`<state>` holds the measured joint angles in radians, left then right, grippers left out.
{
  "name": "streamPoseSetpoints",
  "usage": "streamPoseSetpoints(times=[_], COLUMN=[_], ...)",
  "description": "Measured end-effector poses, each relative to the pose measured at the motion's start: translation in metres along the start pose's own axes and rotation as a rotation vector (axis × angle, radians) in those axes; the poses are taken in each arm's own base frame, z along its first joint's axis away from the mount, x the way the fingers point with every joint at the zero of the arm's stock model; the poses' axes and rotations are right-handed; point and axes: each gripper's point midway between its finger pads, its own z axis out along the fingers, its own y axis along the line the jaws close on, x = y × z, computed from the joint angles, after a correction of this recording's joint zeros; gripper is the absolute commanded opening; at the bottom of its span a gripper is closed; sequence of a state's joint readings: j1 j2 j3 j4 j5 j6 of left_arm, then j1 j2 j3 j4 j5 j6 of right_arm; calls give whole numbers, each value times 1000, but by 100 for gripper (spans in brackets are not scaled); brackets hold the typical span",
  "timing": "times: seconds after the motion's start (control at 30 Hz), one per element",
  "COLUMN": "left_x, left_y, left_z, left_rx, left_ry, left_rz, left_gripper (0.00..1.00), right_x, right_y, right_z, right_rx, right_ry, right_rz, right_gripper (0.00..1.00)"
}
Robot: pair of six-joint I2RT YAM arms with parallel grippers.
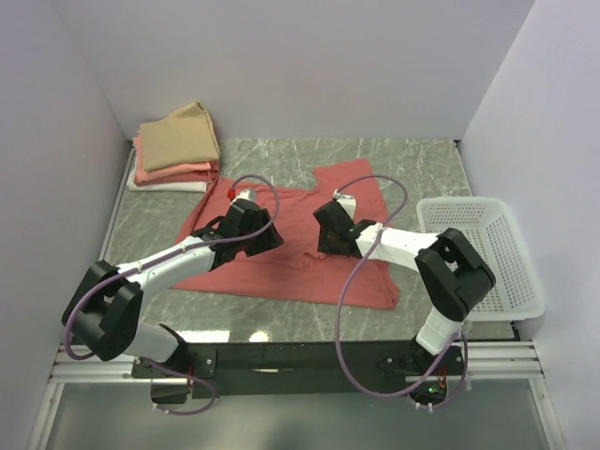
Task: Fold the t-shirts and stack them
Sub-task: Fold the tshirt
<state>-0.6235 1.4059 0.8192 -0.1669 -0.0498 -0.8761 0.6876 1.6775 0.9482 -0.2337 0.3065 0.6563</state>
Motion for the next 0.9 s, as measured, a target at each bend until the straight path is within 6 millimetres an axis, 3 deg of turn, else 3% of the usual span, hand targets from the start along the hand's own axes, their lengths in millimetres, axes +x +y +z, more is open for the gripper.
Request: streamPoseSetpoints(times=[0.2,0.63,0.9], left_x=[1,2,7], left_y=[1,0,5], left_z=[0,0,-2], left_rx=[-2,1,-16], left_ry=[2,7,27], left_rz=[0,12,31], left_gripper=[56,56,57], right_x=[2,-33,-39], right_y=[5,26,8], right_z=[9,16,37], right_rx=[3,-28,12], right_ry=[21,-14,13], right_rz=[-6,37,76], right_gripper=[49,49,49])
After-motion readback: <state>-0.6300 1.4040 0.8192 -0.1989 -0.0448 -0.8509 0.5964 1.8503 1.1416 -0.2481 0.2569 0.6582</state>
